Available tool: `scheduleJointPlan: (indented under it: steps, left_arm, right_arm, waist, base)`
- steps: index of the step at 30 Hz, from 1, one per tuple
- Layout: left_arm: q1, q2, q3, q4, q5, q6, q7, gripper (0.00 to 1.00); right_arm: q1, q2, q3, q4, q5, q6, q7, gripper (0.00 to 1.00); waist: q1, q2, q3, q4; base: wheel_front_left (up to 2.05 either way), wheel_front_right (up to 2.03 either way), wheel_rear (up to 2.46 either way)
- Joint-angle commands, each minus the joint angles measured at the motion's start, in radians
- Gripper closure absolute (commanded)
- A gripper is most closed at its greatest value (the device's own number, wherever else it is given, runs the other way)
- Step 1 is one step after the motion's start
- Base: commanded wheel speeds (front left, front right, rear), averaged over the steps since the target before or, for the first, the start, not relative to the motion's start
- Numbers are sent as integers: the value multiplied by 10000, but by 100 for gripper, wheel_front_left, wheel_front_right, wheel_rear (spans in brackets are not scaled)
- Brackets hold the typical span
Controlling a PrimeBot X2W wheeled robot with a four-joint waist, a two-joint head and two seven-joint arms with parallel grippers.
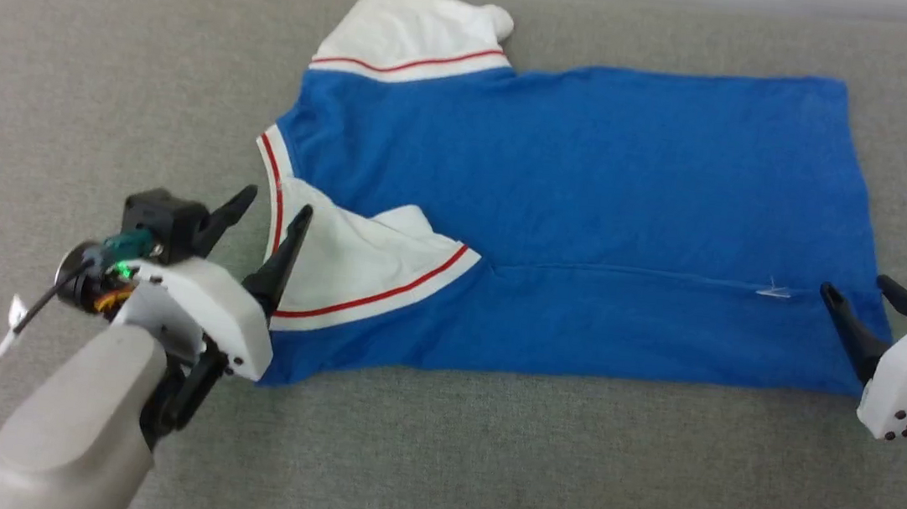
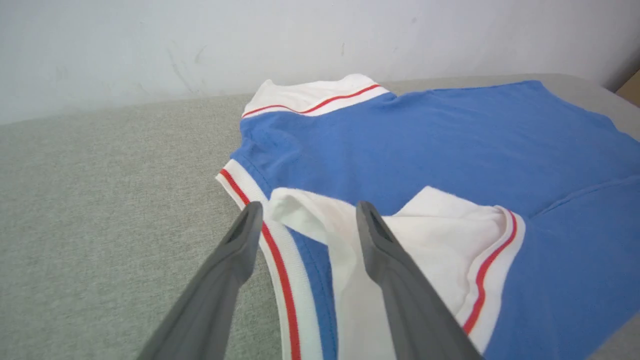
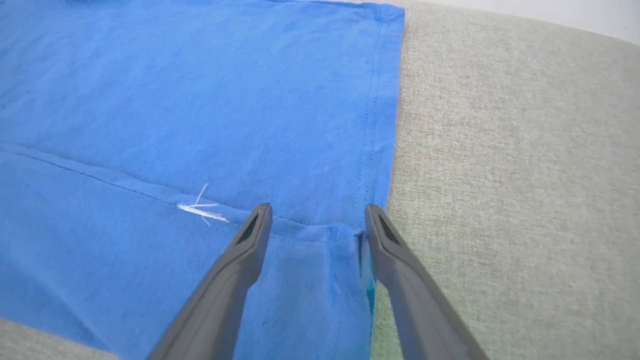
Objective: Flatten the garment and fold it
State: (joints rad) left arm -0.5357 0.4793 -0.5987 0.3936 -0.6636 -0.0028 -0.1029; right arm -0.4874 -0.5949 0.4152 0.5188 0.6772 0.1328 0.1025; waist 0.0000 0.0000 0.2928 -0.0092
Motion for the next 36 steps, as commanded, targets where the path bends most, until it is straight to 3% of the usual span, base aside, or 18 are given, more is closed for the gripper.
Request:
scheduleJointPlan:
  steps: [1, 5, 9, 13, 20, 27, 32, 36]
  left_arm:
    - [299, -64, 139, 83, -134, 135, -219, 0]
    - [991, -326, 597, -168, -596, 513, -875, 0]
    - [1904, -576, 923, -864, -832, 1104, -1228, 0]
    - [2916, -834, 1159, -1641, -1134, 1851, -1260, 0]
    - [3939, -733, 615, -2357, -1188, 2750, 51, 0]
    - [3842, -646, 466, -2219, -1094, 3277, 721, 0]
    - [3552, -660, 441, -1697, -1014, 3543, 990, 0]
    - [3339, -759, 337, -1201, -1065, 3457, 1190, 0]
  right_arm:
    - [118, 85, -80, 12, -78, -21, -126, 0]
    - [546, 168, -423, -17, -535, -21, -483, 0]
    - [1166, 688, -1405, 64, -1112, -21, -317, 0]
    - [1900, 1596, -2779, -90, -1998, -21, 244, 0]
    - [3255, 3428, -4990, -1619, -3735, -21, 1577, 0]
    - [4173, 4600, -5927, -4088, -4652, -21, 2886, 0]
    - [4411, 4870, -6022, -5285, -4781, -21, 3464, 0]
    - [4453, 4941, -6093, -5815, -4884, -21, 3744, 0]
  waist:
    - [0, 0, -485, 76]
    - [0, 0, -1082, 164]
    - [0, 0, -1542, 205]
    - [0, 0, -1799, 198]
    - [0, 0, -1845, 153]
    - [0, 0, -1419, -17]
    - [0, 0, -1005, -208]
    - [0, 0, -735, -329]
  base:
    - [0, 0, 0]
    - [0, 0, 0]
    - [0, 0, 0]
    - [0, 0, 0]
    - [0, 0, 0]
    - [0, 0, 0]
    - [0, 0, 0]
    - [0, 0, 0]
